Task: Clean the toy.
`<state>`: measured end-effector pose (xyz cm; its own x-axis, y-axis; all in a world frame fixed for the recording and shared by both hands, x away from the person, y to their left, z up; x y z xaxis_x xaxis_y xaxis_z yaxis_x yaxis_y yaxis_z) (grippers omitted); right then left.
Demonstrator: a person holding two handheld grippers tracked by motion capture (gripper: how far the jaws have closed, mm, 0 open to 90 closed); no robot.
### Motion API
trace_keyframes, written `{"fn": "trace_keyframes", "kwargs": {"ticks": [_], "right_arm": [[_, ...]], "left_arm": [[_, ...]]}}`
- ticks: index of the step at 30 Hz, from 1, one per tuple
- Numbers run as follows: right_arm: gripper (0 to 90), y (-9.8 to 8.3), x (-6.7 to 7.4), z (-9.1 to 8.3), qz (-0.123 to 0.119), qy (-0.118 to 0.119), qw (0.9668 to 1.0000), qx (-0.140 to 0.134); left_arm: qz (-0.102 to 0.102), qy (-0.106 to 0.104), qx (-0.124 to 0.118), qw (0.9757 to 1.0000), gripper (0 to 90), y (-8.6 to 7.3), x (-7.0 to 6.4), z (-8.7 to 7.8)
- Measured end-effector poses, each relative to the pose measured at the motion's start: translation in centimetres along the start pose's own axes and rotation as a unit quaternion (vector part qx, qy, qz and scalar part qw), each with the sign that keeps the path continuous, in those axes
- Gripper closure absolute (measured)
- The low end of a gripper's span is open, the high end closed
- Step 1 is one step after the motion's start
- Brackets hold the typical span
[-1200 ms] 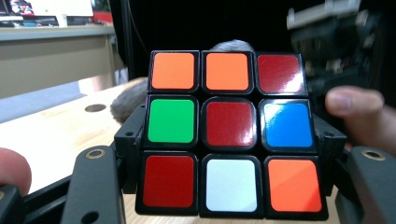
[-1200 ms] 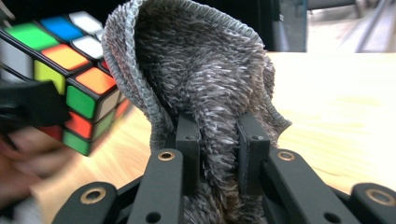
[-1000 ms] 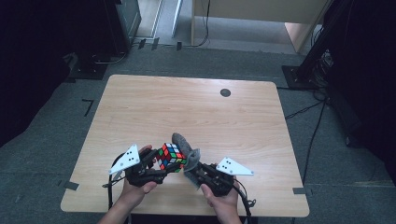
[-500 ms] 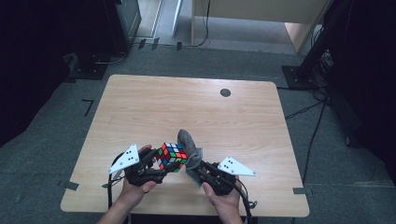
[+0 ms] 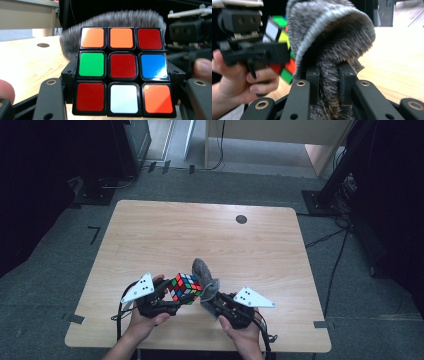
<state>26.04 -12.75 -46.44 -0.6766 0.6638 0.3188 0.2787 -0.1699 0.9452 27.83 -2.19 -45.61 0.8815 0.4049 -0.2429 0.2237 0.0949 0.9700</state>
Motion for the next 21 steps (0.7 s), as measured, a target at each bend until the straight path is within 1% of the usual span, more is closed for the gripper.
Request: {"fn": "trace_keyframes", "kwargs": {"ticks": [2, 4, 5, 6, 8, 9, 10, 11, 12, 13, 14, 15, 16, 18, 19, 20, 21], "right_arm": [[75.4, 0.1, -0.1, -0.1, -0.002, 0.000, 1.0000, -0.002], [75.3, -0.5, 0.0, 0.2, 0.004, 0.003, 1.0000, 0.005], [75.3, -1.1, 0.2, 0.5, 0.009, 0.008, 0.9998, 0.013], [75.2, -1.9, 0.5, 0.8, 0.007, 0.015, 0.9995, 0.028], [75.1, -3.2, 1.4, 1.4, -0.003, 0.033, 0.9976, 0.061], [75.0, -3.6, 1.5, 1.6, -0.015, 0.031, 0.9969, 0.070], [75.0, -3.6, 1.3, 1.7, -0.023, 0.020, 0.9969, 0.073], [75.0, -3.4, 1.1, 1.6, -0.022, 0.015, 0.9972, 0.070], [75.0, -2.8, 0.7, 1.4, -0.016, 0.006, 0.9983, 0.056], [75.0, -2.0, 0.1, 1.0, 0.001, -0.004, 0.9994, 0.033], [75.0, -1.4, -0.2, 0.7, 0.013, -0.007, 0.9997, 0.017], [75.0, -1.1, -0.3, 0.5, 0.017, -0.008, 0.9998, 0.008], [75.0, -0.9, -0.2, 0.4, 0.016, -0.006, 0.9999, 0.002], [75.1, -1.4, 0.4, 0.7, 0.008, 0.001, 0.9999, 0.008], [75.1, -1.9, 0.7, 0.9, 0.007, 0.003, 0.9998, 0.018], [75.1, -2.5, 1.0, 1.2, 0.009, 0.011, 0.9995, 0.030], [75.0, -3.1, 1.3, 1.5, 0.006, 0.020, 0.9989, 0.042]], "left_arm": [[0.000, 0.001, 0.004, 1.0000, 34.2, -0.1, -0.1, 0.1], [-0.001, 0.002, 0.006, 1.0000, 34.2, -0.1, -0.1, 0.1], [-0.005, 0.001, 0.003, 1.0000, 34.2, 0.0, 0.0, 0.0], [-0.007, -0.001, -0.001, 1.0000, 34.2, 0.1, -0.1, 0.0], [-0.002, 0.004, -0.004, 1.0000, 34.2, 0.3, 0.0, -0.1], [0.005, 0.011, -0.003, 0.9999, 34.2, 0.4, 0.2, -0.2], [0.007, 0.015, -0.003, 0.9999, 34.2, 0.4, 0.3, -0.2], [0.008, 0.017, -0.003, 0.9998, 34.2, 0.4, 0.3, -0.3], [0.009, 0.019, -0.002, 0.9998, 34.2, 0.4, 0.4, -0.3], [0.008, 0.019, 0.000, 0.9998, 34.2, 0.3, 0.4, -0.3], [0.009, 0.020, 0.002, 0.9998, 34.2, 0.2, 0.4, -0.2], [0.009, 0.018, 0.005, 0.9998, 34.2, 0.0, 0.3, -0.1], [0.008, 0.015, 0.004, 0.9998, 34.2, 0.0, 0.1, 0.0], [0.010, 0.016, 0.002, 0.9998, 34.2, 0.0, 0.1, 0.1], [0.007, 0.018, 0.000, 0.9998, 34.2, 0.0, 0.1, 0.0], [0.008, 0.019, 0.001, 0.9998, 34.2, 0.1, 0.2, 0.0], [0.007, 0.020, -0.001, 0.9998, 34.2, 0.2, 0.3, -0.1]]}}
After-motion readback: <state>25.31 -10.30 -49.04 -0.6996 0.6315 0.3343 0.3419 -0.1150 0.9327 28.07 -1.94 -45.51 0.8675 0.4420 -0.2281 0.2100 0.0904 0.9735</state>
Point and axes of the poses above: each handheld gripper's, and its own axes: z roughly forward along the jaws, y roughly out of its top, x roughly to its left, the point moved 10 cm from there along z, roughly forward along the jaws, and after that the axes turned 8 degrees about -x, right-handed, at the moved point
